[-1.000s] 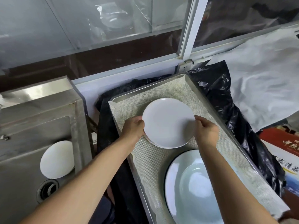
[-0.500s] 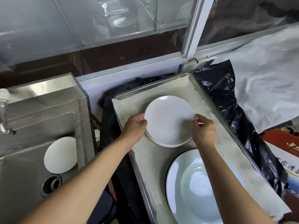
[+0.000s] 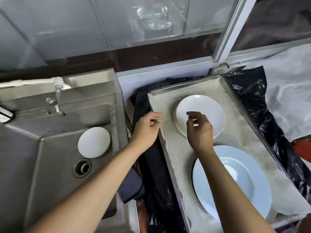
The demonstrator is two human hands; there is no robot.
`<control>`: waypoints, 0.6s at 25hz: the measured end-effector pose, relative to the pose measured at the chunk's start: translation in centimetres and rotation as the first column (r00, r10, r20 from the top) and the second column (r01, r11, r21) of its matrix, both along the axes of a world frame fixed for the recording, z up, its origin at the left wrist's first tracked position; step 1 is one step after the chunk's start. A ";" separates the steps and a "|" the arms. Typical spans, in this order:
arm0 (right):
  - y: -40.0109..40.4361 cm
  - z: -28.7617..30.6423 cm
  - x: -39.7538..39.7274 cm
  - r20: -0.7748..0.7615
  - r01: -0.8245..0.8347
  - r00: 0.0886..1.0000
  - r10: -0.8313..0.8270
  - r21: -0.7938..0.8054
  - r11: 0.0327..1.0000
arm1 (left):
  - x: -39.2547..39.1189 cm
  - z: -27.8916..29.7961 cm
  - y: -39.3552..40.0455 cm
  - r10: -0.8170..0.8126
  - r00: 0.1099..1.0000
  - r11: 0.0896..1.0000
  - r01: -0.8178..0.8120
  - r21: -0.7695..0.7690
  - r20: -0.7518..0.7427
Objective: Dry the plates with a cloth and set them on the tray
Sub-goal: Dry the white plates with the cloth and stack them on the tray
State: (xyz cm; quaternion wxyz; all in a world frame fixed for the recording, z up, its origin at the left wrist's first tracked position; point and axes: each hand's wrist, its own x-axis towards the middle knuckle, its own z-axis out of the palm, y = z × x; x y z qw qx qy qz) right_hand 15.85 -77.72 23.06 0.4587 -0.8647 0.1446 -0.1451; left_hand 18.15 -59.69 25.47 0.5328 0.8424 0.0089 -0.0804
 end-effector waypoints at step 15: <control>25.5 0.1 -4.3 -0.118 -0.193 0.972 0.203 0.090 0.977 | -8.3 0.8 25.9 0.186 0.982 0.982 -0.185 0.029 -0.024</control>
